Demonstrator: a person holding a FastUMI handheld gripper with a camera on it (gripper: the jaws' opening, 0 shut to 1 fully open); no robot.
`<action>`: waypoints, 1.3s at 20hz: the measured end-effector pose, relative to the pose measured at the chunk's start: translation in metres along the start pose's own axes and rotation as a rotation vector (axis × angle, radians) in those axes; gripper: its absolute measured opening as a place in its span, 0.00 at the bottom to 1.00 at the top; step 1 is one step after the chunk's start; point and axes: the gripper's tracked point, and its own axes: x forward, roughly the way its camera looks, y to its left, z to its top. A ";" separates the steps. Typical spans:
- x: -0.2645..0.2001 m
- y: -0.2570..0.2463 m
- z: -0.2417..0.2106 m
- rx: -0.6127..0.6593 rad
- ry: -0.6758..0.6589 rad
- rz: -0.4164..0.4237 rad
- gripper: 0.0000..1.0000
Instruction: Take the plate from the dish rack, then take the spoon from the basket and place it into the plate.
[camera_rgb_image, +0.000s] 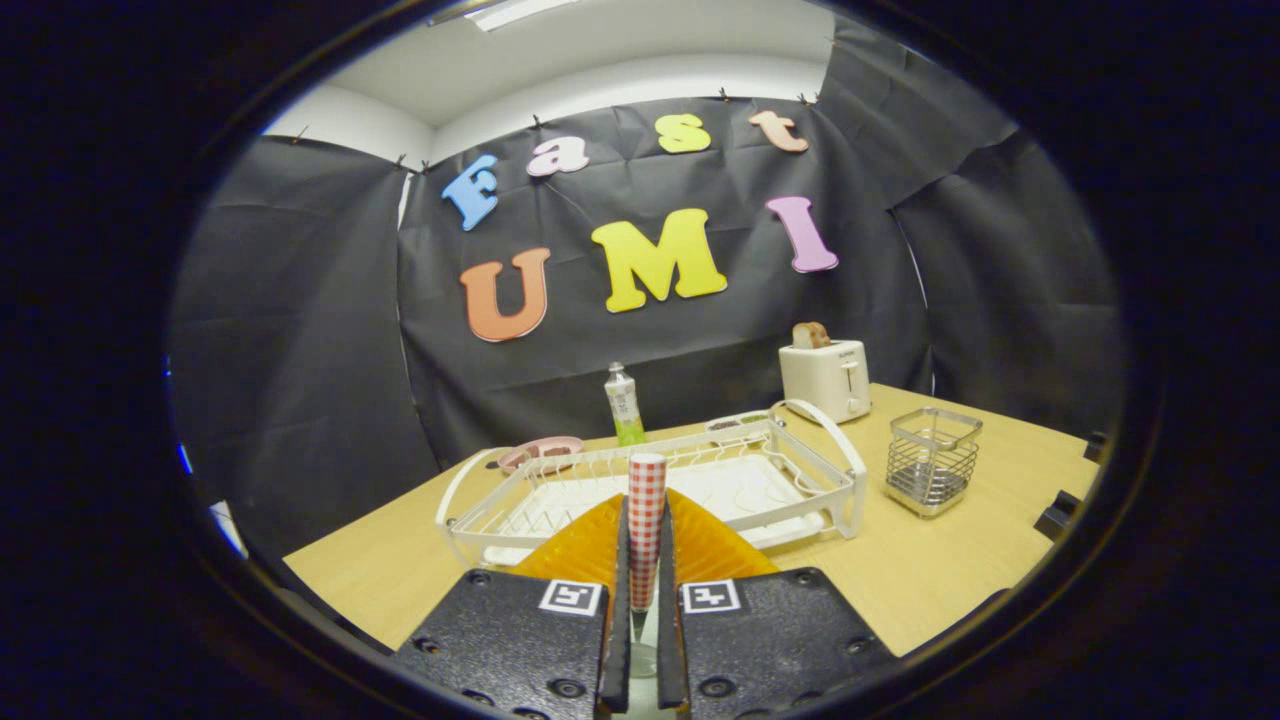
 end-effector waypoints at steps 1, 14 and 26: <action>0.002 -0.001 -0.001 -0.001 -0.001 -0.003 0.17; -0.021 -0.021 0.028 -0.034 -0.097 -0.041 0.78; -0.085 -0.063 0.083 -0.132 -0.177 -0.128 1.00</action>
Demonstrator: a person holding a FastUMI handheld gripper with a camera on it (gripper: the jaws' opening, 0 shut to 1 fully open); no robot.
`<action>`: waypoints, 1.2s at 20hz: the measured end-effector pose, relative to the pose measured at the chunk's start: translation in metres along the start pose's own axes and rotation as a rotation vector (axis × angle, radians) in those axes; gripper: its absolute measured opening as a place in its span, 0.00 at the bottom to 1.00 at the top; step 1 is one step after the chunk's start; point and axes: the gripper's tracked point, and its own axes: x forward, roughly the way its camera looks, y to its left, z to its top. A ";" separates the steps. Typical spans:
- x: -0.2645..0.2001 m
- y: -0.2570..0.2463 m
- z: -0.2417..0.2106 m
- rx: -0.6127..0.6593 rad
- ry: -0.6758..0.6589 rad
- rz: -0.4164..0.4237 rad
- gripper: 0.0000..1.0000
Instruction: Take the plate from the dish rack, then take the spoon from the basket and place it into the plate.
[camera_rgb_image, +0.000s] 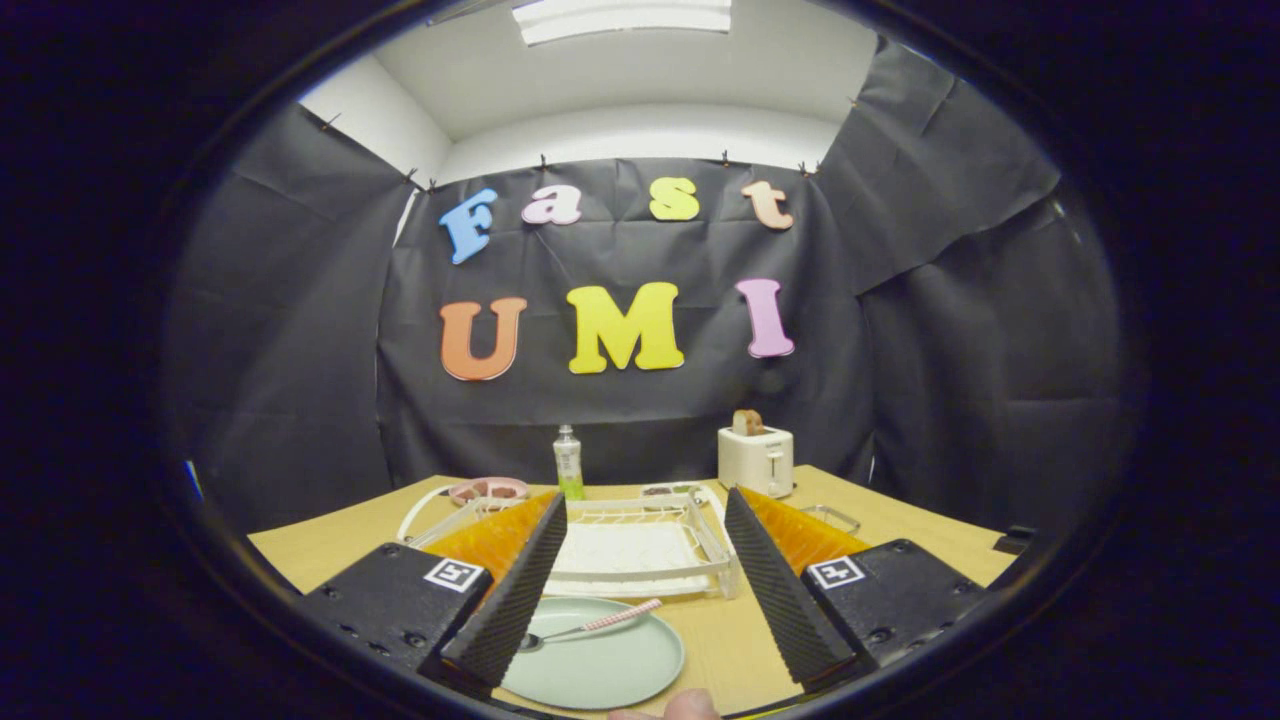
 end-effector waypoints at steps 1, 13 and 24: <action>-0.006 -0.005 0.003 -0.001 0.004 -0.003 1.00; -0.090 -0.051 0.013 -0.012 0.057 -0.014 1.00; -0.131 -0.038 0.030 -0.034 0.017 0.016 1.00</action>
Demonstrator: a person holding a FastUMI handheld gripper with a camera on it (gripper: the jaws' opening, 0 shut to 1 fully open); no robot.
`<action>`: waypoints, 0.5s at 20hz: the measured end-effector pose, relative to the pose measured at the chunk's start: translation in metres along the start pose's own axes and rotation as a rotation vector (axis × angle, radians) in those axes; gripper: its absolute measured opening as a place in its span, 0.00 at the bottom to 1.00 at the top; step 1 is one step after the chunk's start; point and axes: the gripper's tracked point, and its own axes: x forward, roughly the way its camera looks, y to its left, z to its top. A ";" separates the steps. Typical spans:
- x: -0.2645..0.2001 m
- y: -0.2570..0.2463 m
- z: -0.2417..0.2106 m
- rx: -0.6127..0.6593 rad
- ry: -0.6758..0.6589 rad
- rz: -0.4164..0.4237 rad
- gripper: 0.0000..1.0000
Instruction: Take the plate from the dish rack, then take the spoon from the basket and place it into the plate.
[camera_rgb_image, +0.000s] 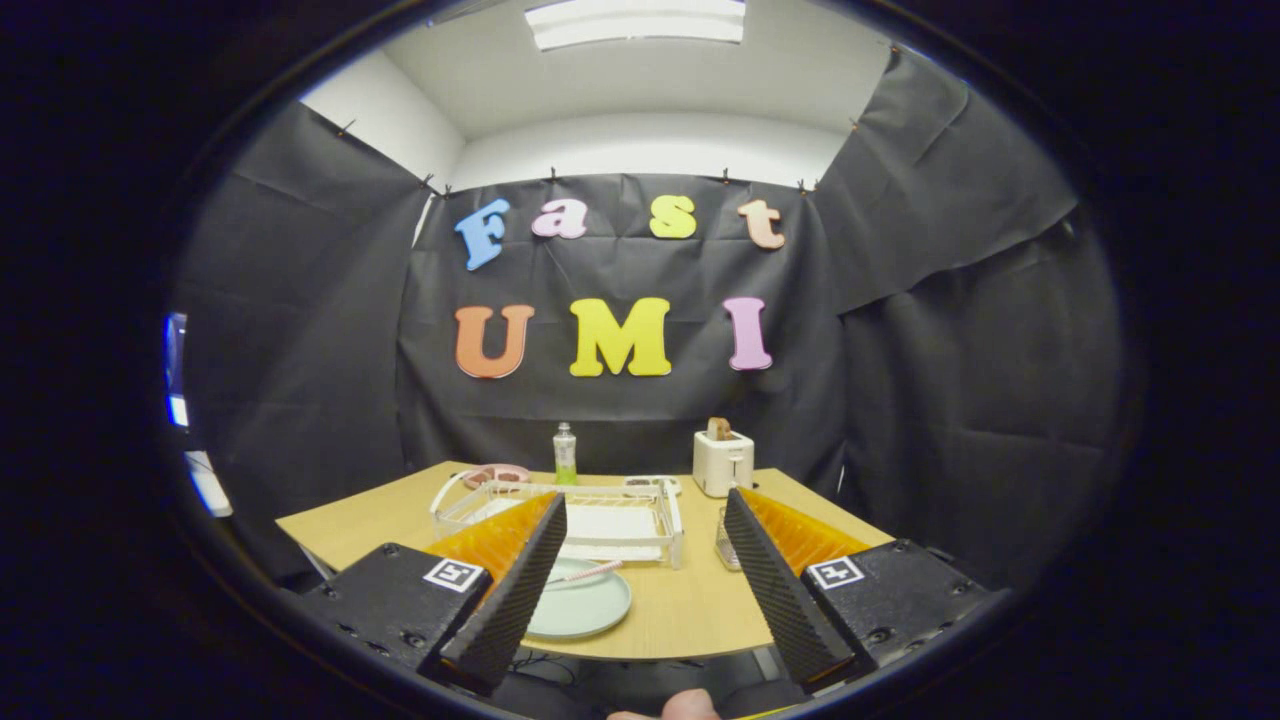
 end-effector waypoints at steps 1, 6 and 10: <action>0.000 0.001 0.001 -0.002 -0.001 0.001 1.00; 0.002 0.008 -0.003 0.001 0.019 0.017 1.00; 0.004 0.012 -0.003 0.008 0.021 0.029 1.00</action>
